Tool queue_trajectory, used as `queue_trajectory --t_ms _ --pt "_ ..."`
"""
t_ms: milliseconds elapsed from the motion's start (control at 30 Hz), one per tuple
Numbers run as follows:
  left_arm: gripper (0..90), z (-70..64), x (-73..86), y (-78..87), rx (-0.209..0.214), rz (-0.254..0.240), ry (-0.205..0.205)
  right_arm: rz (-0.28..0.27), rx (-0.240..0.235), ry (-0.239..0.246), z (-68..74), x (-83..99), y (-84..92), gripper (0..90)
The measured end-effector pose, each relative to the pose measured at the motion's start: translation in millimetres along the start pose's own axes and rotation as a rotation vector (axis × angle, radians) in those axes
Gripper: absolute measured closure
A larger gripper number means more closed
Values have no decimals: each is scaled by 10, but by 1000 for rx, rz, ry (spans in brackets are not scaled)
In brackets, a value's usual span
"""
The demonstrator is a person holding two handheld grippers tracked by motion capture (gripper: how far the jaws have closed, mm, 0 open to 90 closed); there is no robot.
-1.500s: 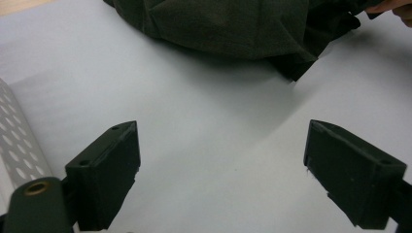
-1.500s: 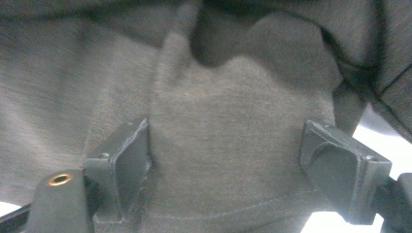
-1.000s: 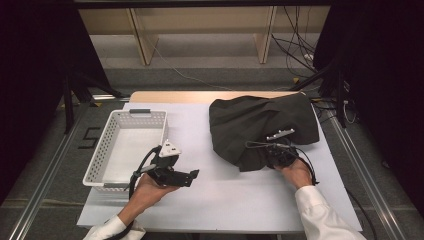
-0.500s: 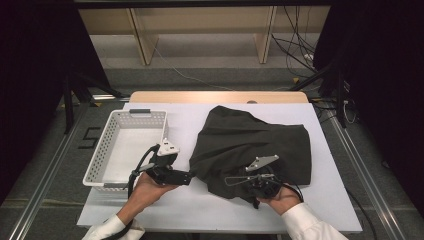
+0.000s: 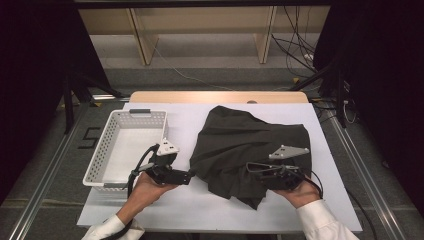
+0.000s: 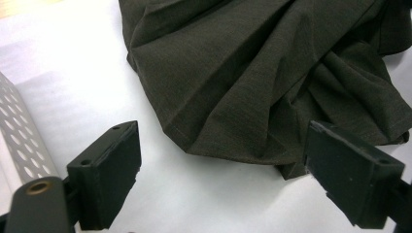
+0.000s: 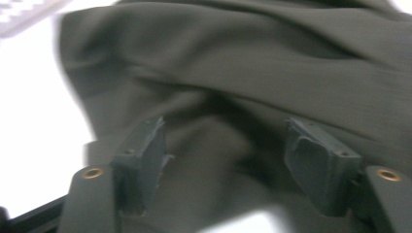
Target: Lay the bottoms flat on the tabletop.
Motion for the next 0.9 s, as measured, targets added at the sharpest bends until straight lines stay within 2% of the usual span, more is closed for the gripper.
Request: queue_trajectory --t_ms 133,367,467,600,667,700,733,800,833,900 --pt "133 -21 12 -10 1 5 -4 73 98 -38 -187 167 -47 254" --pt "133 -17 17 -15 3 8 -5 115 143 -70 -416 429 -185 239" --pt "133 -23 22 -23 4 9 -6 155 142 -75 -506 556 -240 193" --pt "133 -36 30 -34 4 12 -6 248 99 -58 -476 746 -416 164" --pt "133 -40 35 -34 5 16 -11 267 98 -47 -473 785 -470 204" --pt "133 -41 37 -34 5 17 -12 260 104 -53 -490 774 -469 282" --pt "133 -41 37 -38 5 15 -11 249 138 -55 -544 763 -444 382" --pt "133 -34 43 -42 3 18 -10 234 142 -77 -599 763 -419 499" --pt "134 -29 45 -45 2 20 -11 226 140 -88 -629 762 -405 588" --pt "134 -21 45 -51 1 21 -11 226 149 -76 -663 731 -372 708"
Point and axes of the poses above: each handheld gripper's, and its own axes: y roughly backward along the jaws, x roughly out of its underside, z roughly to its left, the point moved 9 cm from there along -y, roughly forward along the jaws, and after that the axes turned 12 degrees about y, right-handed, at the moved point
